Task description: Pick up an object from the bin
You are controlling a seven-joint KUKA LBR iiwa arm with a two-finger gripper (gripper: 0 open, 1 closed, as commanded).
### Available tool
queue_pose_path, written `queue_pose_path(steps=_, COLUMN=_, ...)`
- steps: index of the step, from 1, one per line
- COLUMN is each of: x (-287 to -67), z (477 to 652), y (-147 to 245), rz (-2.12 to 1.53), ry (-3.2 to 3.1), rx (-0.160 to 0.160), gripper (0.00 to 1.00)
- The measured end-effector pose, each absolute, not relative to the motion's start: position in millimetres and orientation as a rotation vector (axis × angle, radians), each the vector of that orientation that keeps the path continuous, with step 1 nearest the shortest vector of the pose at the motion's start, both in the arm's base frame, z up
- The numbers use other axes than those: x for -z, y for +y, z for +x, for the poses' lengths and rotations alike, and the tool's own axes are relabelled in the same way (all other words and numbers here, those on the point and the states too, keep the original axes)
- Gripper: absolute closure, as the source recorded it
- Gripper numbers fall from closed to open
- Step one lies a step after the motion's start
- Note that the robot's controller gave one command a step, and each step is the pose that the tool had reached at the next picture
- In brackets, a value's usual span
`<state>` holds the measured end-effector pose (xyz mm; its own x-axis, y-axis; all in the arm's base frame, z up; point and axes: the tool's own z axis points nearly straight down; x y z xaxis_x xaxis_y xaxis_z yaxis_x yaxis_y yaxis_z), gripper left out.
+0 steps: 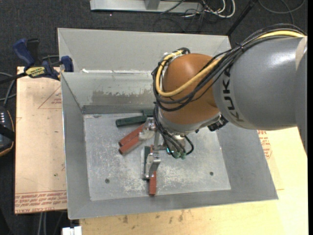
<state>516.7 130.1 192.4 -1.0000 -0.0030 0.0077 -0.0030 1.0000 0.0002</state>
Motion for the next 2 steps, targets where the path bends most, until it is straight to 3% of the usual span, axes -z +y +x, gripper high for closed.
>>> queue_pose_path(steps=1, x=-196.6, z=518.5, y=129.5, rz=0.000, ry=-3.142, rx=0.002, gripper=0.00)
queue_pose_path(steps=2, x=-175.9, z=563.9, y=116.5, rz=0.010, ry=-3.148, rx=0.005, gripper=0.00)
